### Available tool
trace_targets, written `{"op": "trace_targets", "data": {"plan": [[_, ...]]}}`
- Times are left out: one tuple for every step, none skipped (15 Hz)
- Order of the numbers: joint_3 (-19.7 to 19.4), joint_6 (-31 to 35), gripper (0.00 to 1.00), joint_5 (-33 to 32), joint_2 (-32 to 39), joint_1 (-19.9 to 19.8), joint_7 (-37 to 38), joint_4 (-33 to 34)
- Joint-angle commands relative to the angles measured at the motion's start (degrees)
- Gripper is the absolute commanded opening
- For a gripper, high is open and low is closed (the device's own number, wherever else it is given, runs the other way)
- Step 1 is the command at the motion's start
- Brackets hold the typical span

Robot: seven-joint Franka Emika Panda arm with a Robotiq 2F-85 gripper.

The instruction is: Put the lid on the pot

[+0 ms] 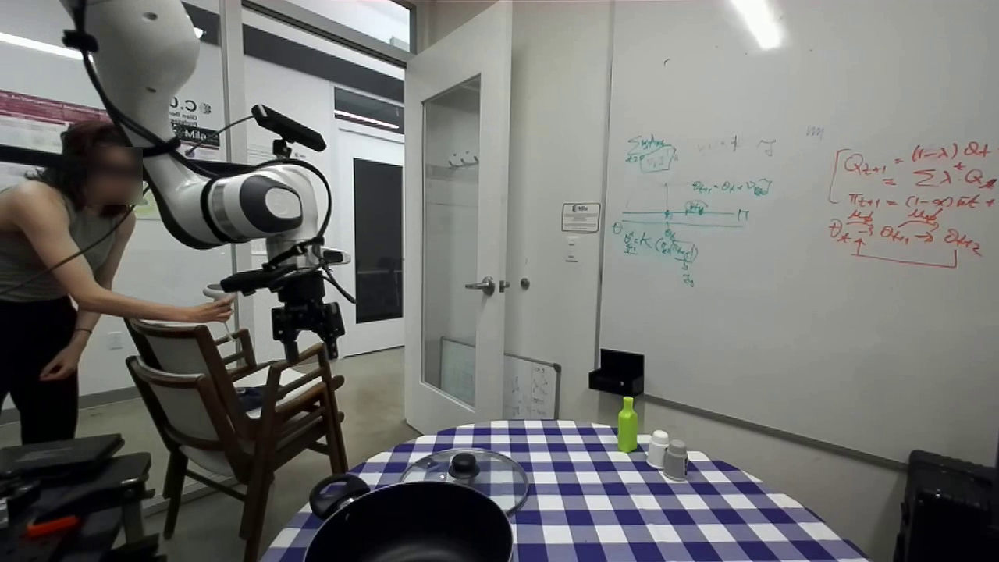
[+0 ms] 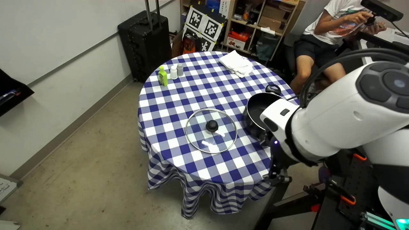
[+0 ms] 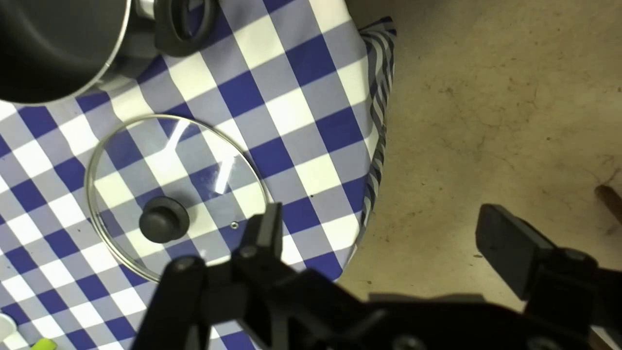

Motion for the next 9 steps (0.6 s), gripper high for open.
{"op": "trace_targets", "data": {"plan": [[-3.42, -0.49, 1.0, -8.89, 13.15, 6.54, 9.74, 10.82], [-4.87, -0.48, 1.0, -10.43, 15.97, 8.54, 11.5, 13.15], [-5.92, -0.79, 1.0, -10.0, 18.62, 10.05, 11.94, 15.7], [-7.06, -0.87, 1.0, -9.55, 20.6, 11.45, 11.99, 18.6], [-7.87, -1.09, 1.0, -8.38, 22.54, 12.39, 11.11, 21.16], [-8.54, -1.53, 1.0, -7.41, 24.02, 13.12, 9.91, 24.34], [-9.33, -1.58, 1.0, -7.24, 25.45, 13.85, 9.06, 27.03], [-10.31, -1.5, 1.0, -7.74, 26.97, 14.47, 8.02, 30.04], [-10.76, -1.86, 1.0, -7.43, 28.39, 14.52, 6.48, 32.96]]}}
